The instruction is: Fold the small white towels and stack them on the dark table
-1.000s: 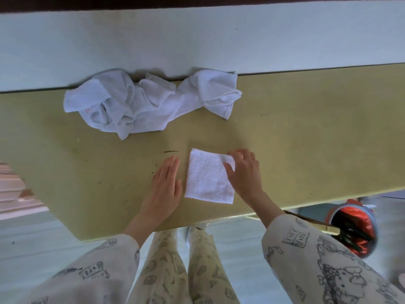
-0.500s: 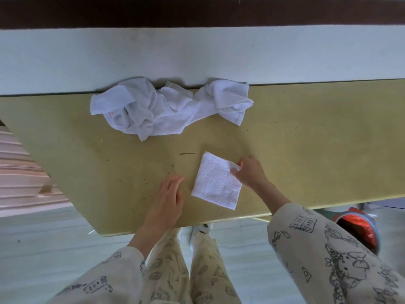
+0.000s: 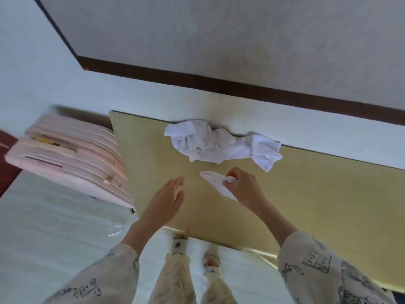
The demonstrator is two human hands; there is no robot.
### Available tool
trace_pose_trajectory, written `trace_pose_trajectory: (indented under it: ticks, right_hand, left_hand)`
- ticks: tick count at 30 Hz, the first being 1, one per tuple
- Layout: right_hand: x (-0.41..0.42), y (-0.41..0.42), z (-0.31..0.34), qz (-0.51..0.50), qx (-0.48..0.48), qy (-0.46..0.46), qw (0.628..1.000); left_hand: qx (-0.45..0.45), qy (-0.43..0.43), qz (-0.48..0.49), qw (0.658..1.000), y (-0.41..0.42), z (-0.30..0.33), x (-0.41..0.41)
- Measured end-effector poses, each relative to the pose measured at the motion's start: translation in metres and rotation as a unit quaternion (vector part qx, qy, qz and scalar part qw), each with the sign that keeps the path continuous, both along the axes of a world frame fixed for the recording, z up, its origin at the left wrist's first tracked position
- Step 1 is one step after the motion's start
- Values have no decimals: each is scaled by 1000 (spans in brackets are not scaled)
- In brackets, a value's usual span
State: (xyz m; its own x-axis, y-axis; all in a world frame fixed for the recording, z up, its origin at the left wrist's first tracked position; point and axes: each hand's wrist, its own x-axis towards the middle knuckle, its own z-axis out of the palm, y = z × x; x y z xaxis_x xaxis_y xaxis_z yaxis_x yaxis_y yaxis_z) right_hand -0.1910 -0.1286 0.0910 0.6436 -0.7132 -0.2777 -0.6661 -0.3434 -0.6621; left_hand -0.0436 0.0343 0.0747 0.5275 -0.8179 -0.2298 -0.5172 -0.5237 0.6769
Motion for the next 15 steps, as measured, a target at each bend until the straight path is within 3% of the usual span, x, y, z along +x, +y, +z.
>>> trace_pose_trajectory:
  ticks: [8, 15]
  right_hand:
    - [69, 86, 79, 210, -7, -92, 973]
    - [134, 249, 132, 392, 17, -140, 909]
  left_hand:
    - [-77, -91, 158, 980, 119, 78, 5]
    - [-67, -164, 339, 924, 309, 129, -7]
